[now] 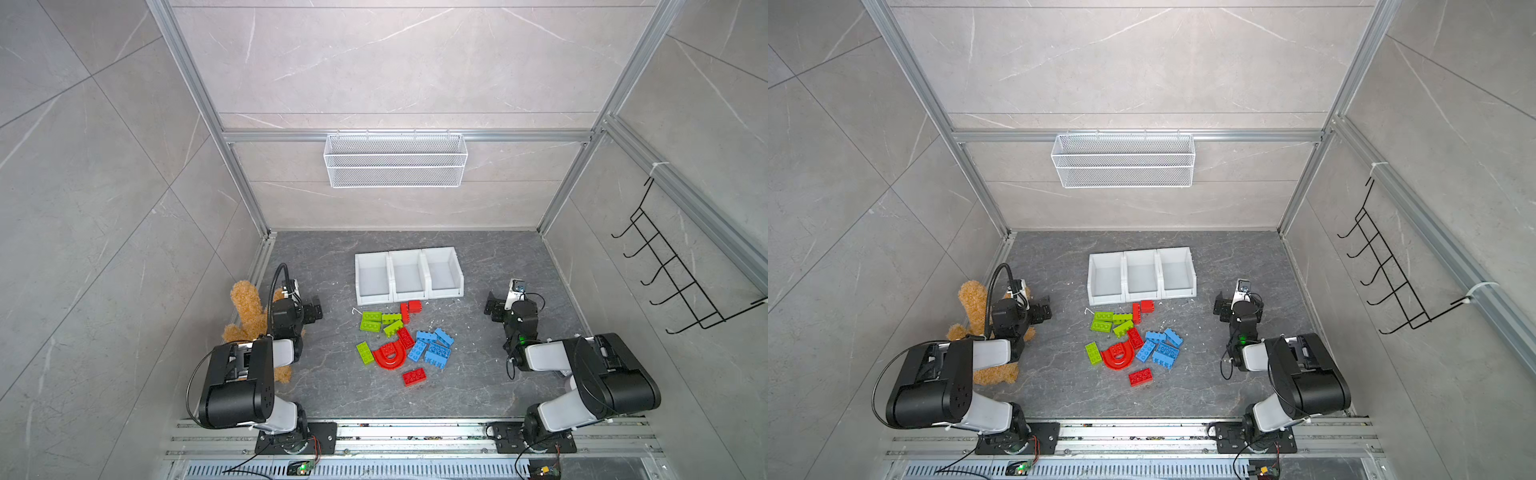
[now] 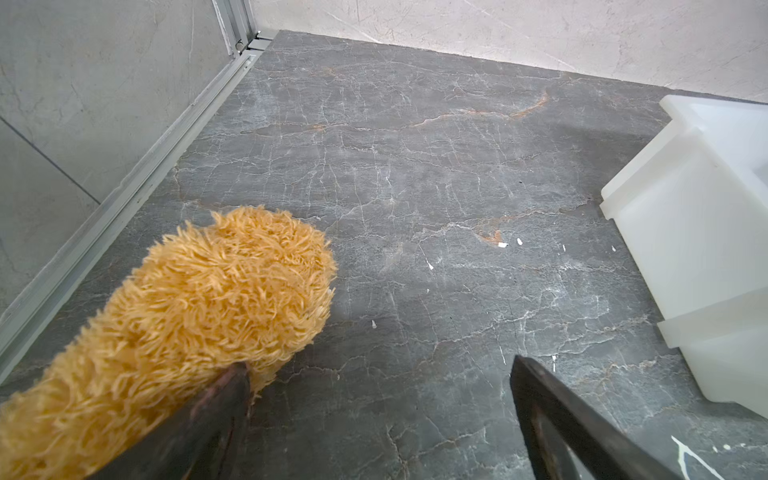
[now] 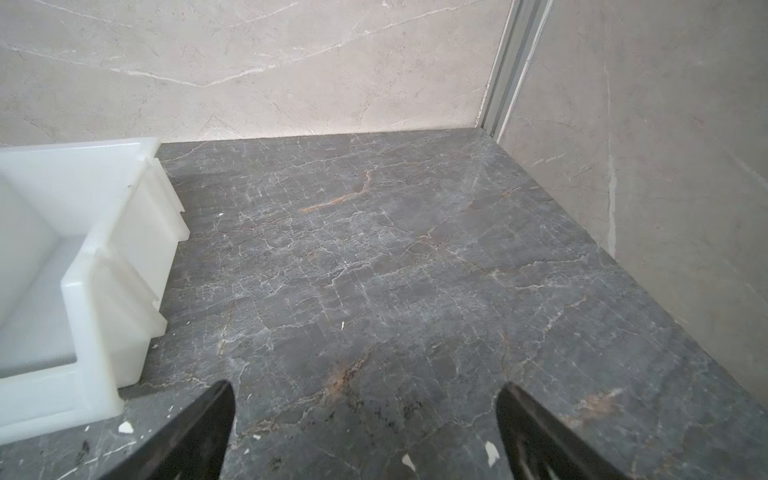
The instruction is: Sort the legos into containers by color
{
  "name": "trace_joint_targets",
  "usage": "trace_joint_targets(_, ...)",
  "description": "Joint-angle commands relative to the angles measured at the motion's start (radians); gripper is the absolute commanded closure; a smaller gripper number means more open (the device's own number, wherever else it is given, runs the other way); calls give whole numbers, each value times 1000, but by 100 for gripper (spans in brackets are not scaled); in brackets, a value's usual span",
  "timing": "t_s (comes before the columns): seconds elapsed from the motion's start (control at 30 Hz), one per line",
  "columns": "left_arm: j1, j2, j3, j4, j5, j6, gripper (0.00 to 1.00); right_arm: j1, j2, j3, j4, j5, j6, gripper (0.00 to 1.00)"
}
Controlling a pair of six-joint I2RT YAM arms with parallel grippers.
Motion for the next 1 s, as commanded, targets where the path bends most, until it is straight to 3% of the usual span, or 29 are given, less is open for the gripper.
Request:
trace_joint_targets(0.0, -3, 10, 5, 51, 14, 29, 0, -4, 3, 15, 11, -1, -4, 1)
trace_joint_targets(0.97, -6, 10, 8, 48, 5, 31, 0, -9, 0, 15, 8, -6, -1, 2)
